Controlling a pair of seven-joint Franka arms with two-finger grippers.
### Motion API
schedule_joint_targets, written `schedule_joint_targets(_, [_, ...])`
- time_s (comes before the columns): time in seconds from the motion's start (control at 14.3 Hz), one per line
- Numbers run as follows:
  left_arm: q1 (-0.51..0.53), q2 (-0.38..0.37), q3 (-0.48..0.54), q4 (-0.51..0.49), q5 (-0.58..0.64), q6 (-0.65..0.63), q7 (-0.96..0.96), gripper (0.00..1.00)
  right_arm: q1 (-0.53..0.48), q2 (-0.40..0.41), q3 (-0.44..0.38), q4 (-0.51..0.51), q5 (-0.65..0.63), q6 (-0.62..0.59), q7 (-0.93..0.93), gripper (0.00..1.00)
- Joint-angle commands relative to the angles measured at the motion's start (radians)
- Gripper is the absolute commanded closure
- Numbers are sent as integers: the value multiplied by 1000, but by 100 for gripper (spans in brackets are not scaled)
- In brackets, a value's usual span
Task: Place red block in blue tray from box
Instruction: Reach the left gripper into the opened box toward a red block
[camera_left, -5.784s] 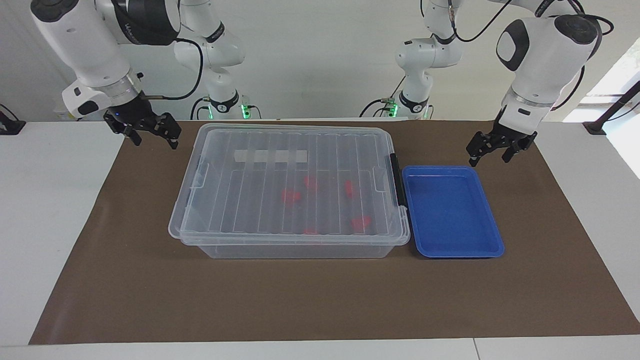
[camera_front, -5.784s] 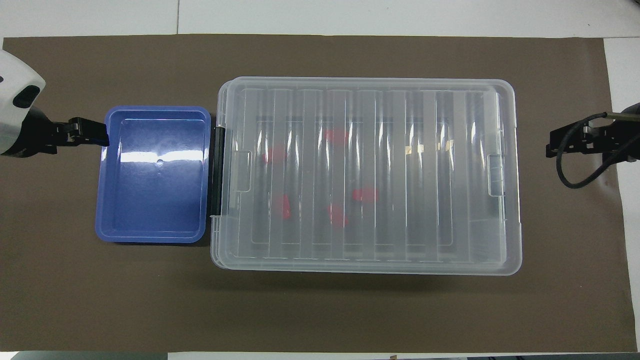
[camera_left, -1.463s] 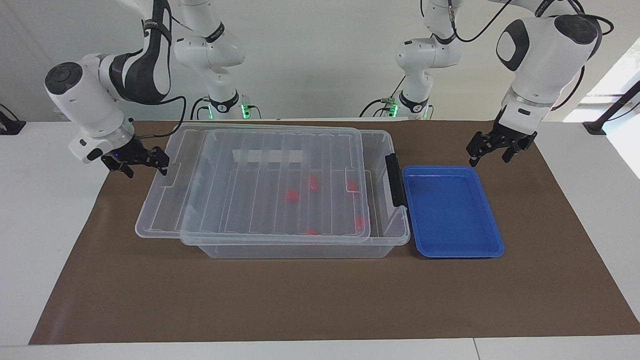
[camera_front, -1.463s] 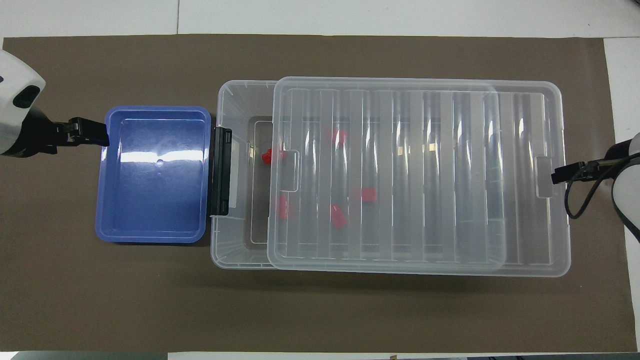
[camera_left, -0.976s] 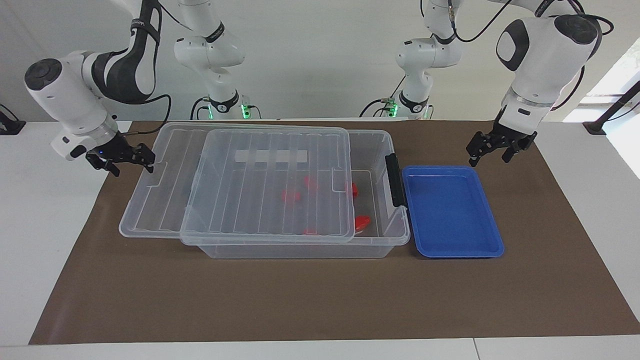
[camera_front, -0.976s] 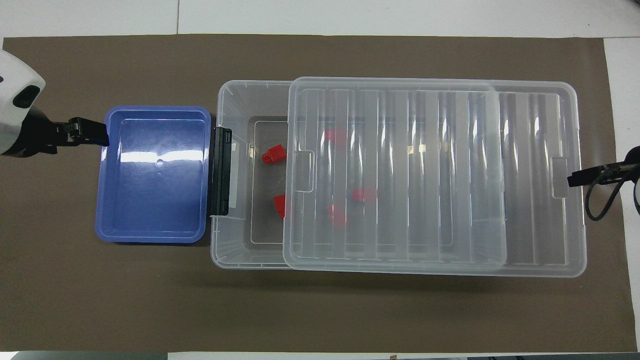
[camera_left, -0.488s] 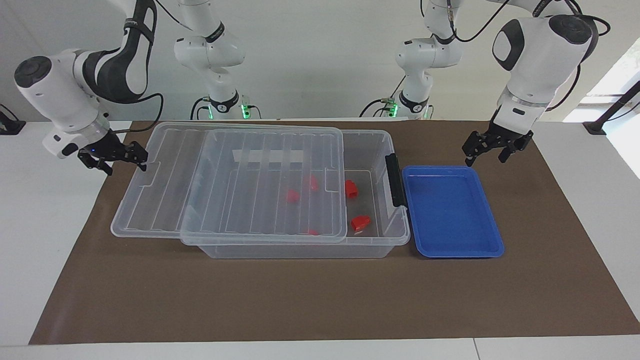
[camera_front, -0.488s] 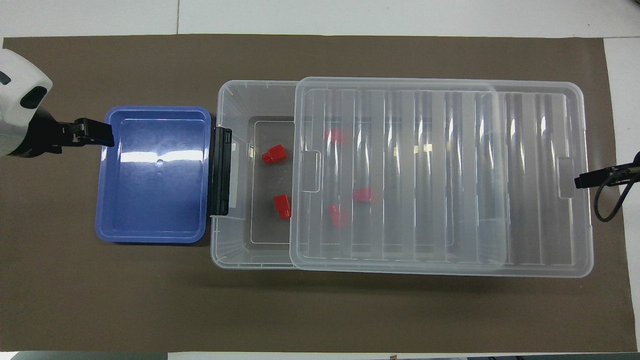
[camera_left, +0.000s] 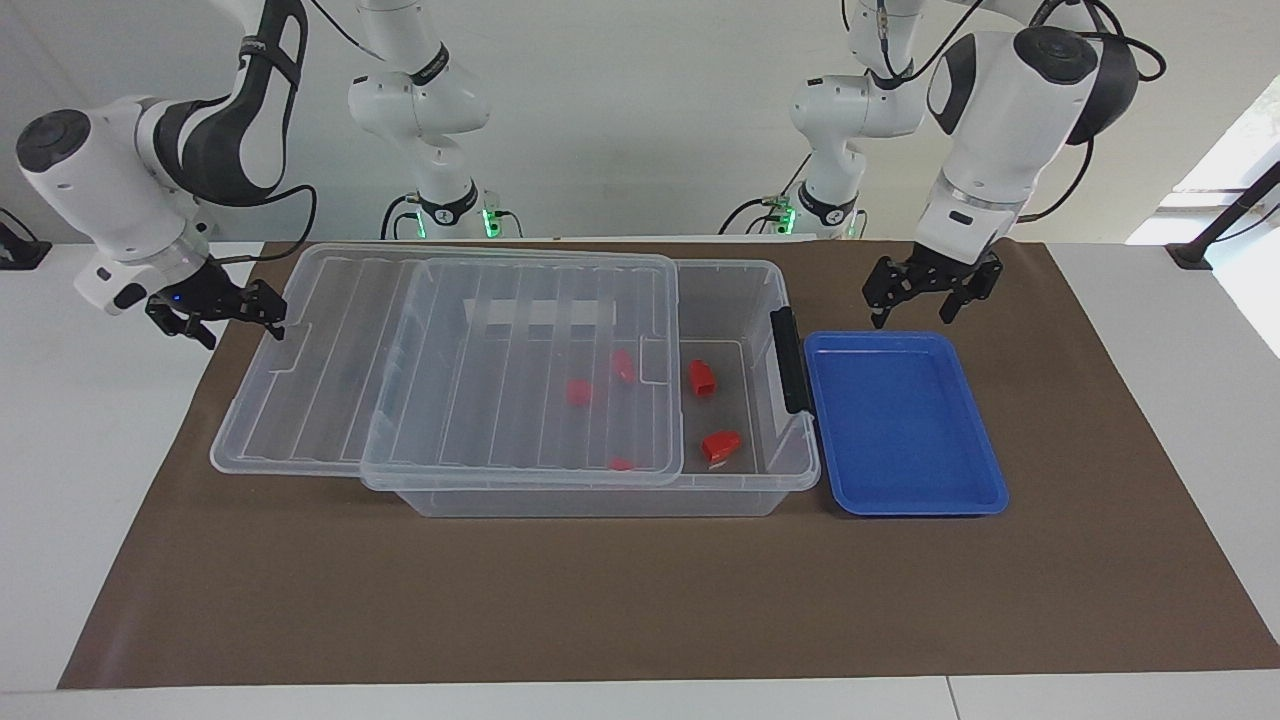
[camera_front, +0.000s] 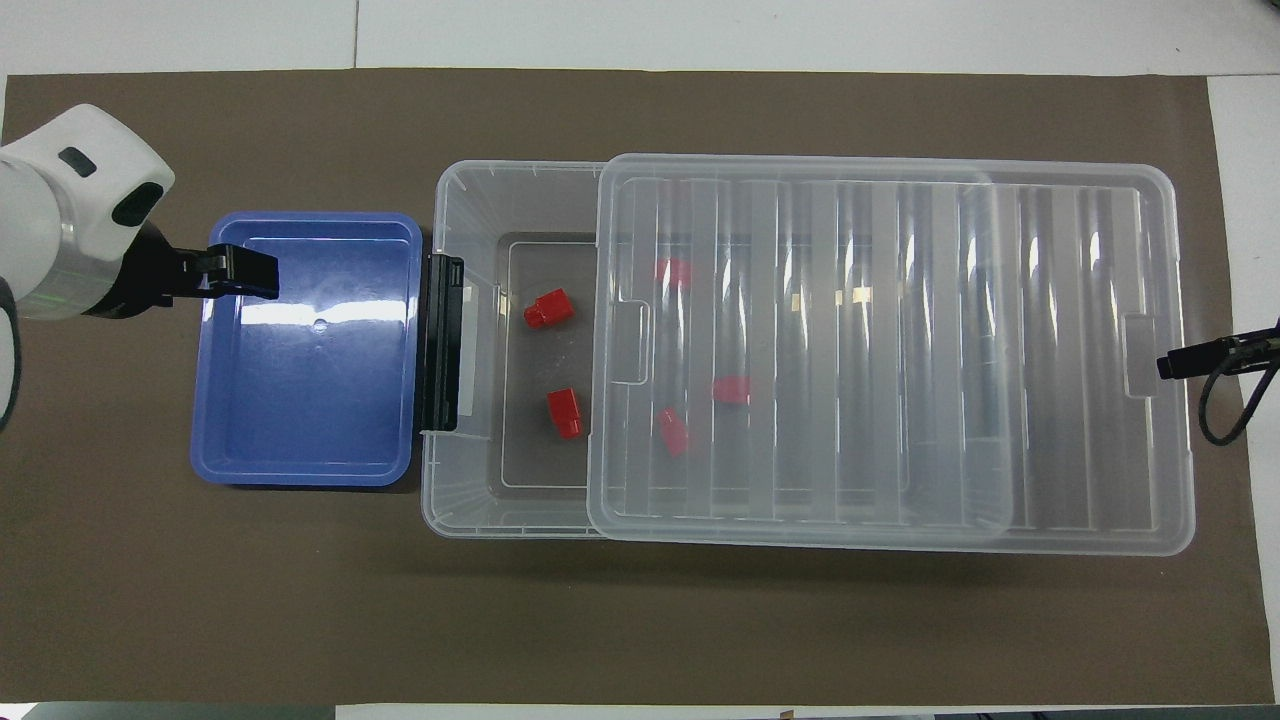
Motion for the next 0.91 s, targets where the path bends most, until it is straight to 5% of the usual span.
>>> schedule_joint_targets(0.0, [-93,-20,12,-44,-12,23,-128,0,-7,2,-9,1,-14,17,-42,0])
schedule_joint_targets(0.84, [-359,101,12,-184,-9,260,-514,0,-13,9,-52,16,-20,15,-102,0])
